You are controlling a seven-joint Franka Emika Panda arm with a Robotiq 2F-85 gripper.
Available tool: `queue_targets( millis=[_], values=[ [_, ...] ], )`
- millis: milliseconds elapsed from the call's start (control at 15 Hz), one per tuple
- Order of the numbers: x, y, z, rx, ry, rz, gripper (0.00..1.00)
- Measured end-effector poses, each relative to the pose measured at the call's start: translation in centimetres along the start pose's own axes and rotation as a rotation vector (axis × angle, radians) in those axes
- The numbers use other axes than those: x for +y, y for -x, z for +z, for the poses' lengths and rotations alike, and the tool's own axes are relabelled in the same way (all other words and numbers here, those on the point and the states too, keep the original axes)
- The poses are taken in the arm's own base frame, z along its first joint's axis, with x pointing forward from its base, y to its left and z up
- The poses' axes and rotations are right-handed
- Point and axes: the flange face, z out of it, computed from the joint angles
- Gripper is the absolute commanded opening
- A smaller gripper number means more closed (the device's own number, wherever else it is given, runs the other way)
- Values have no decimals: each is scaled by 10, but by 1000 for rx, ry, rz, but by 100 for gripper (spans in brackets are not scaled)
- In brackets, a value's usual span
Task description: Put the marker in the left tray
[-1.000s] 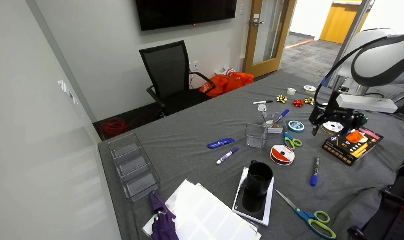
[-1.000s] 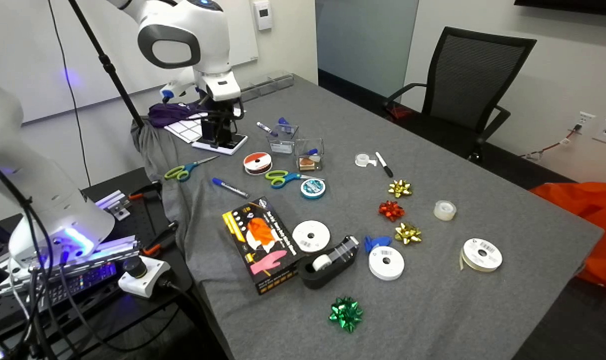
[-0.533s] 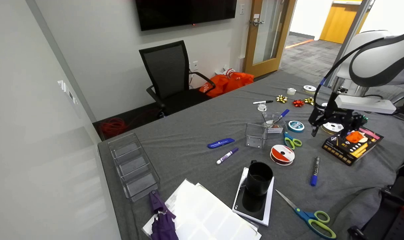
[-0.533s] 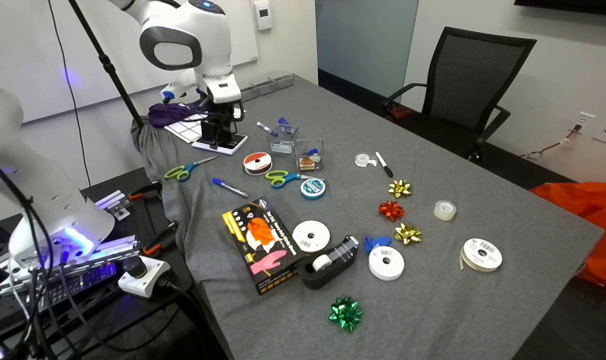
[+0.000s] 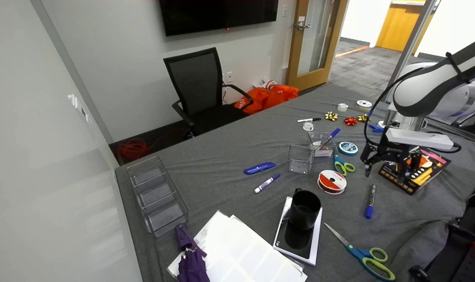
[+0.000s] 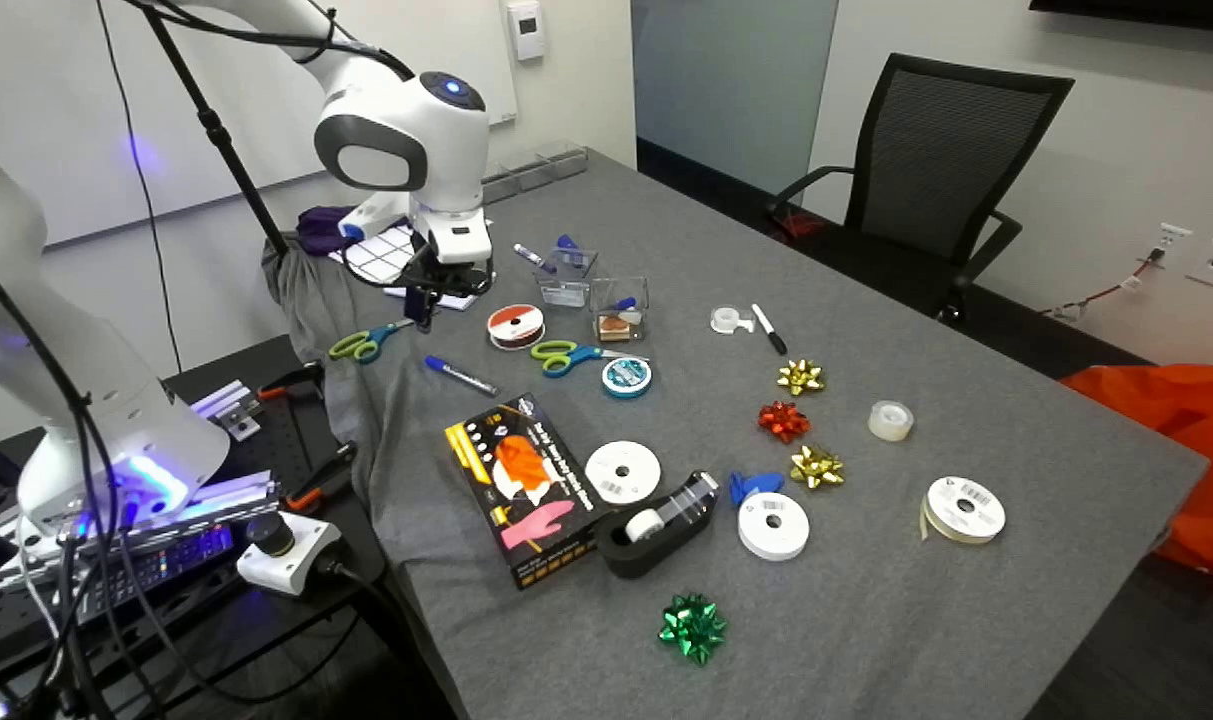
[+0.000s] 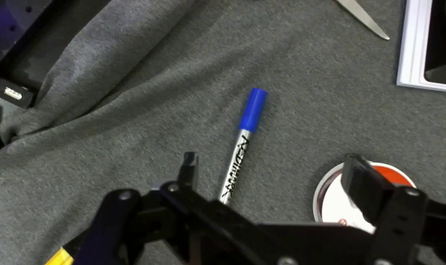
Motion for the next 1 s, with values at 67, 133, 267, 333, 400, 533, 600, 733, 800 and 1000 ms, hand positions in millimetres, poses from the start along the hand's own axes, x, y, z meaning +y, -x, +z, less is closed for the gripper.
queue_targets(
  millis=[67, 133, 267, 333, 400, 533, 600, 733, 800, 1000],
  values=[
    [0, -3, 6, -11, 1, 5, 100],
    [0, -7, 12, -20, 2, 10, 100],
    [0, -15, 24, -34, 7, 16, 100],
    [0, -18, 31, -40, 10, 17, 100],
    [0, -22, 38, -46, 14, 20, 100],
    [1, -29, 52, -63, 27, 26, 100],
    [1, -31, 59, -73, 34, 27, 100],
    [2, -36, 71, -92, 41, 26, 100],
    [3, -37, 77, -103, 44, 26, 100],
    [6, -42, 90, -121, 56, 23, 100]
  ],
)
